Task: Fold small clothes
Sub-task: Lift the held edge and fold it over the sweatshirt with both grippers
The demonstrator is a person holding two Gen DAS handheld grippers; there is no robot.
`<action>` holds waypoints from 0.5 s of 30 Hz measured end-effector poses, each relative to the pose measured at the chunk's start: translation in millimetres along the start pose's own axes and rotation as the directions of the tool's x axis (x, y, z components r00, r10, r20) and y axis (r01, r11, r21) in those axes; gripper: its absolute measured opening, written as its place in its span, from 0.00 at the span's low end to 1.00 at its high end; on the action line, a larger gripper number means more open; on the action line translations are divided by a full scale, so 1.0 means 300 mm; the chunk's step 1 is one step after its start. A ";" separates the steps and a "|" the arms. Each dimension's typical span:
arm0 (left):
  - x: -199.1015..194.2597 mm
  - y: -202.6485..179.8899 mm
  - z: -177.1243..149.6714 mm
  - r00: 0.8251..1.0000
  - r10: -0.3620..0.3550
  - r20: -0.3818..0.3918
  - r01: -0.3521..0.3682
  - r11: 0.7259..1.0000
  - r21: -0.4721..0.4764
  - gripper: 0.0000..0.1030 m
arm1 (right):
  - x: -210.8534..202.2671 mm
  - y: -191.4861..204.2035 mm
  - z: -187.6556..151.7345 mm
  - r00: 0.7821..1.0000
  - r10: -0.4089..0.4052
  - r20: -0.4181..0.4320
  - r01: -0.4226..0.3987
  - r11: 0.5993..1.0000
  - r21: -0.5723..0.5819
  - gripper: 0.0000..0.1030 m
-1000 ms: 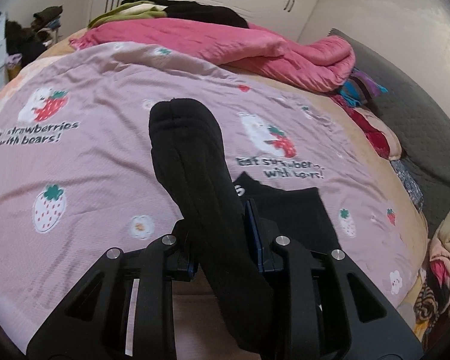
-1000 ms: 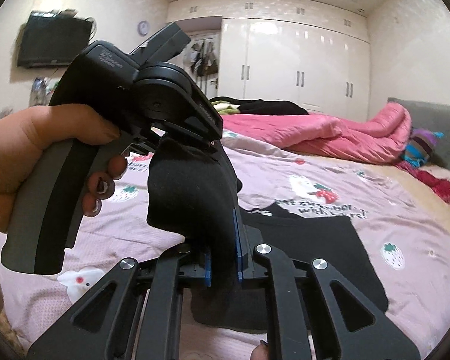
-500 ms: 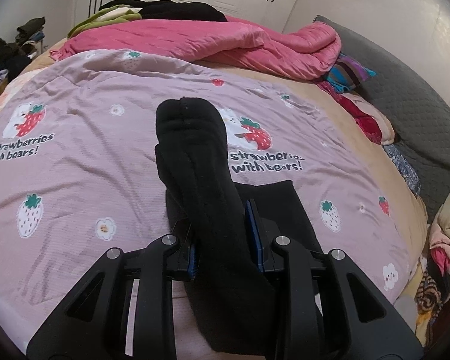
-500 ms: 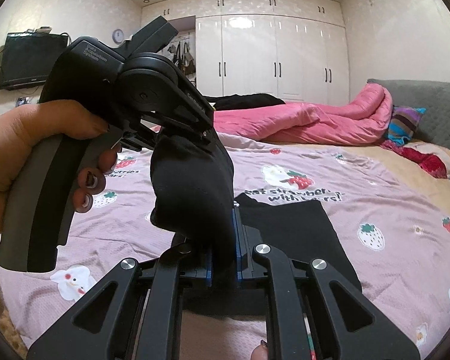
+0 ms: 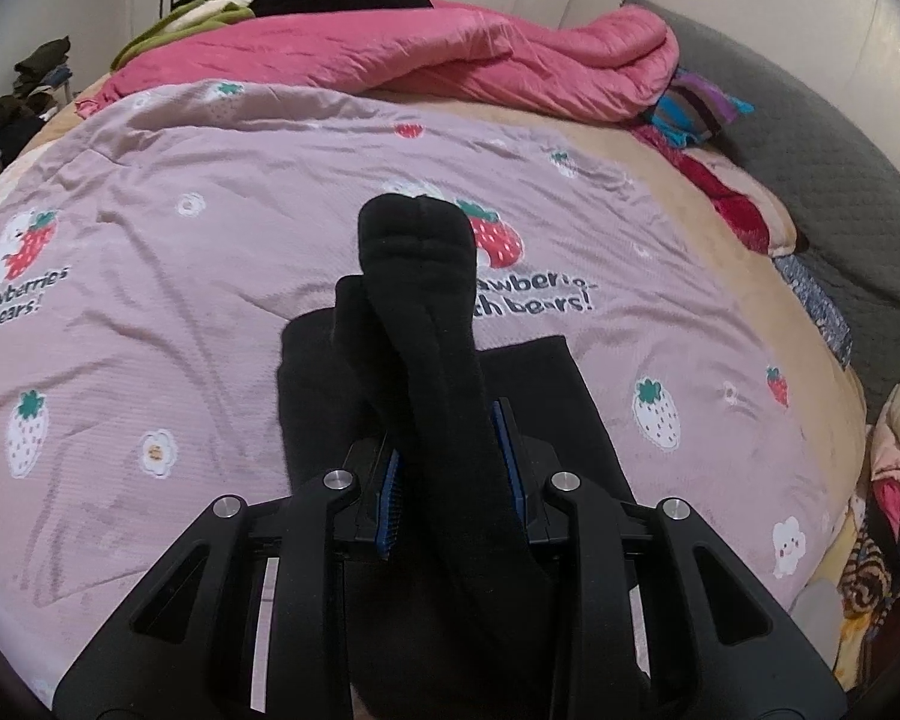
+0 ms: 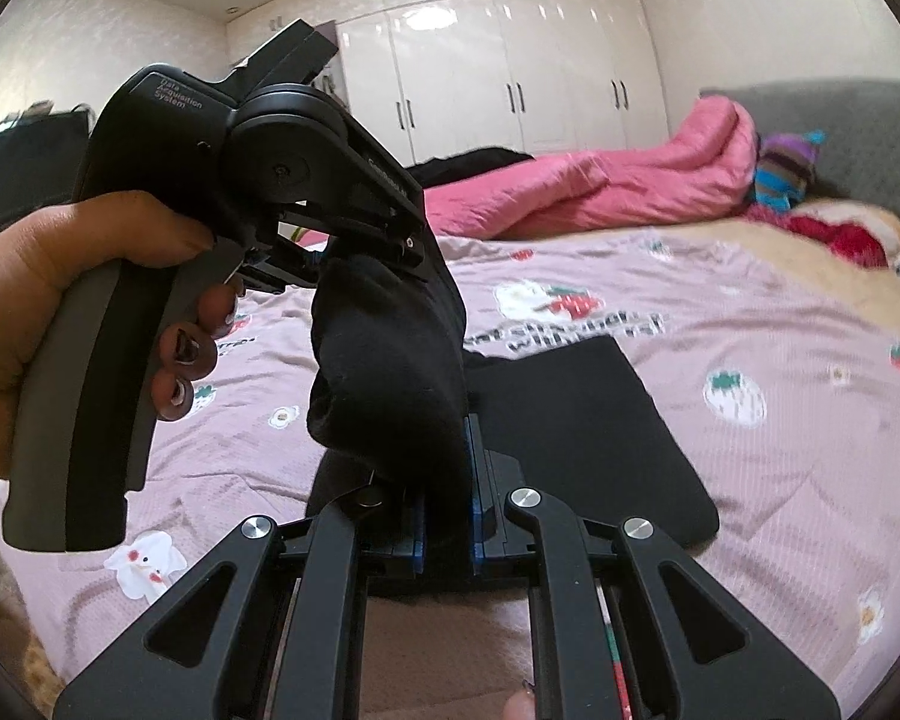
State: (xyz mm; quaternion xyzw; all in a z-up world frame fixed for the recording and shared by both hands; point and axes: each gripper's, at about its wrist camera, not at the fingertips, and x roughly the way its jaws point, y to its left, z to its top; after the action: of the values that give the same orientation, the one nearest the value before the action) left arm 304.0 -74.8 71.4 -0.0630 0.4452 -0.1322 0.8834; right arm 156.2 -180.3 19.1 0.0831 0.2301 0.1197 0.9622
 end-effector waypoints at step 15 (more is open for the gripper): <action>0.323 -0.196 -0.009 0.984 0.051 -0.169 -0.041 0.997 0.062 0.30 | 0.098 -0.254 -0.101 0.983 0.093 -0.159 -0.040 0.951 0.308 0.17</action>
State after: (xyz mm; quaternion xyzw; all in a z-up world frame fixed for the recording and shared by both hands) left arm 346.6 -159.0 8.7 -0.0153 0.5165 -0.1295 0.8463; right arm 182.2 -242.2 -36.4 0.2268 0.3249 0.1222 0.9100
